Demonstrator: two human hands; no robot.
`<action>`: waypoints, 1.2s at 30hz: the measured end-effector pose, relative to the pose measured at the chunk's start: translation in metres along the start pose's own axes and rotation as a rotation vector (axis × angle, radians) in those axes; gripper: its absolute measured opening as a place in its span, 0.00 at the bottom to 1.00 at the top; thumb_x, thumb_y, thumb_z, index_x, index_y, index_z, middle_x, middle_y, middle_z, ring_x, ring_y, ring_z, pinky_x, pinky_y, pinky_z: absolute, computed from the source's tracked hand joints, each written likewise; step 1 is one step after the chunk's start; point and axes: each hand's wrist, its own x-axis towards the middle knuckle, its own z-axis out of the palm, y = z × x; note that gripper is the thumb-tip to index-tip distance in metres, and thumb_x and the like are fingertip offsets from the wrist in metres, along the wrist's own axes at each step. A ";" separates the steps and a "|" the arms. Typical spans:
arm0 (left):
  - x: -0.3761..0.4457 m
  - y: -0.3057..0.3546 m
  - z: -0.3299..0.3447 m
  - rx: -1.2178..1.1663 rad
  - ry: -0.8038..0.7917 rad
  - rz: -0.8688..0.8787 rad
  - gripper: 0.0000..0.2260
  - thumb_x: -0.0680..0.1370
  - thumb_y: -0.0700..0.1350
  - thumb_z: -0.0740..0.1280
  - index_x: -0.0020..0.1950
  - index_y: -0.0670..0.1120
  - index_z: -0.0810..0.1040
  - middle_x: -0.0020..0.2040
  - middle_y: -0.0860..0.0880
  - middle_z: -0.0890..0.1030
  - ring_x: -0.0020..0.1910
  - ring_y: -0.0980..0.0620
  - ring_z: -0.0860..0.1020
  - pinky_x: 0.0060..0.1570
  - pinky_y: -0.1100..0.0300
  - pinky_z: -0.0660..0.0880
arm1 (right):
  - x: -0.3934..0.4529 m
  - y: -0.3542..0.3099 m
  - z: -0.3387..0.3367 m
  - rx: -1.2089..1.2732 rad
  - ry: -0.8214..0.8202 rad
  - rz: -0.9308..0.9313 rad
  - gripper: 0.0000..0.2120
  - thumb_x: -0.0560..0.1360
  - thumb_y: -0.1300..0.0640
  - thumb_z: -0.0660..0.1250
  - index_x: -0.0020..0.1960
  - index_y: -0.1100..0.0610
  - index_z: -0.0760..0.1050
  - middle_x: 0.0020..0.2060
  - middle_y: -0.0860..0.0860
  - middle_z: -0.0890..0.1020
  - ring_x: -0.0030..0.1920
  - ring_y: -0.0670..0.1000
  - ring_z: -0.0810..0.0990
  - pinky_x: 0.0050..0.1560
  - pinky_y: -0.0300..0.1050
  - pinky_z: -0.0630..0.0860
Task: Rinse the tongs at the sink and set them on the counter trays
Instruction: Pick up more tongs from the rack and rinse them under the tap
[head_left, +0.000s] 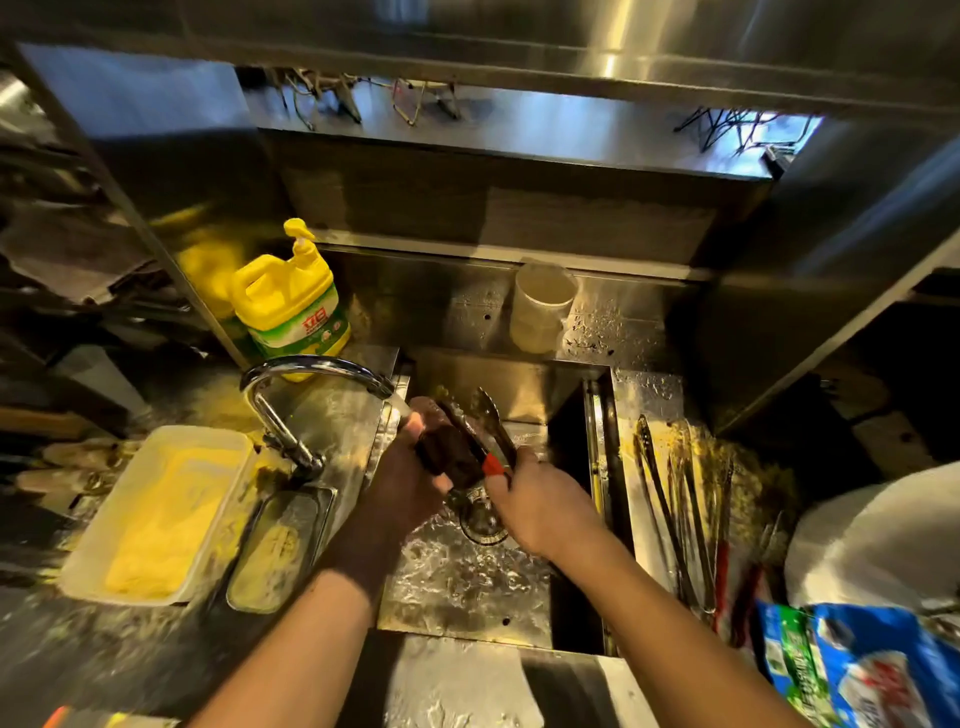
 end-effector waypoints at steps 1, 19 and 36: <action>-0.002 0.003 0.003 0.025 -0.030 0.015 0.20 0.79 0.55 0.59 0.66 0.44 0.67 0.48 0.40 0.77 0.41 0.44 0.79 0.38 0.55 0.77 | 0.000 0.000 0.000 0.025 -0.022 -0.003 0.17 0.78 0.43 0.58 0.52 0.57 0.70 0.37 0.51 0.77 0.33 0.50 0.74 0.31 0.44 0.69; 0.021 0.017 0.009 0.515 0.314 0.055 0.10 0.82 0.40 0.55 0.45 0.46 0.73 0.42 0.45 0.76 0.40 0.46 0.76 0.42 0.54 0.76 | -0.006 0.002 0.002 0.291 -0.236 0.044 0.05 0.74 0.58 0.69 0.44 0.49 0.76 0.37 0.49 0.82 0.30 0.44 0.78 0.23 0.33 0.70; 0.021 0.003 0.023 0.369 0.487 0.000 0.09 0.82 0.37 0.57 0.49 0.37 0.76 0.39 0.39 0.78 0.31 0.42 0.82 0.24 0.55 0.77 | 0.000 -0.009 -0.005 0.292 -0.258 0.118 0.05 0.73 0.64 0.65 0.47 0.56 0.75 0.38 0.54 0.81 0.26 0.47 0.78 0.22 0.38 0.72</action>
